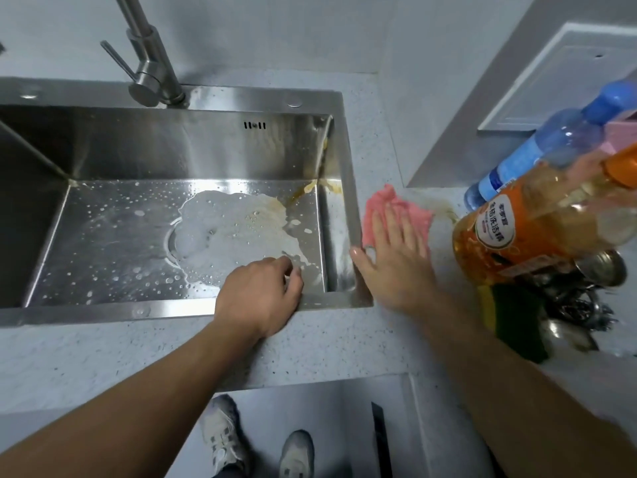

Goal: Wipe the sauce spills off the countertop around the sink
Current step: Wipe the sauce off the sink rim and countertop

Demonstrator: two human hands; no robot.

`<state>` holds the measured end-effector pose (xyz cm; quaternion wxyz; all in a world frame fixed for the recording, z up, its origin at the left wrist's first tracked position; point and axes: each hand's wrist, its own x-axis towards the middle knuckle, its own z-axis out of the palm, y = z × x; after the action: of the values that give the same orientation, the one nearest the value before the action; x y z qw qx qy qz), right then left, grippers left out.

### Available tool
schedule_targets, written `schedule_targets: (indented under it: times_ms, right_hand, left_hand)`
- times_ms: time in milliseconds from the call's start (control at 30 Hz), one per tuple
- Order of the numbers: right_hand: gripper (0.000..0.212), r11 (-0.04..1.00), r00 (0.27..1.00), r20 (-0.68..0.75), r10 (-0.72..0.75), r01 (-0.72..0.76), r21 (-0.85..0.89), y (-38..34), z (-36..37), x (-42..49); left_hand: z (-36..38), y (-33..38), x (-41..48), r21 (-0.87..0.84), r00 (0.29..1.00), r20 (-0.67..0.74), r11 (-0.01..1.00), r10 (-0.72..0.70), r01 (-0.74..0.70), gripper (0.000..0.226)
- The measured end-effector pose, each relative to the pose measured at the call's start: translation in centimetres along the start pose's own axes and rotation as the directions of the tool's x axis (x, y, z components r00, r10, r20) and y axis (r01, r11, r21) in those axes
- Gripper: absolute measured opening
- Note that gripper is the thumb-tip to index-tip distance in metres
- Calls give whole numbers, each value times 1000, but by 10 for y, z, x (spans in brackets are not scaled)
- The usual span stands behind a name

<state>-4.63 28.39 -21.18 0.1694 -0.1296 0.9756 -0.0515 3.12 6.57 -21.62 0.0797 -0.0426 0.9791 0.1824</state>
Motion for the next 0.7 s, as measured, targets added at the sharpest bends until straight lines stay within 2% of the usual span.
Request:
schedule_targets:
  times_ms: [100, 167, 200, 300, 400, 567, 633, 700]
  right_hand:
    - [85, 998, 997, 79, -12, 7, 64, -3, 23, -90]
    - [88, 999, 989, 141, -46, 45, 11, -4, 29, -113]
    - [87, 998, 989, 136, -54, 57, -24, -2, 30, -111]
    - [81, 998, 999, 0, -50, 50, -43, 8, 17, -59]
    - [78, 999, 999, 41, 34, -34, 11, 13, -2, -21]
    - [82, 985, 986, 45, -163, 165, -48, -3, 40, -149]
    - [80, 977, 975, 68, -213, 215, -18, 6, 44, -164]
    - [75, 978, 979, -18, -203, 204, 42, 13, 38, -150]
  left_hand:
    - [0, 0, 1, -5, 1000, -16, 1000, 11, -11, 30]
    - [2, -2, 2, -19, 1000, -26, 1000, 14, -14, 29]
    - [2, -2, 1, -22, 1000, -28, 1000, 12, -12, 28]
    - [4, 0, -1, -6, 1000, -26, 1000, 17, -17, 30]
    - [4, 0, -3, -5, 998, -56, 1000, 20, -20, 35]
    - [-3, -3, -6, -163, 991, -131, 985, 26, -48, 28]
    - [-10, -4, -13, -231, 984, -173, 970, 33, -73, 24]
    - [-18, -12, -25, -217, 974, -225, 972, 35, -85, 22]
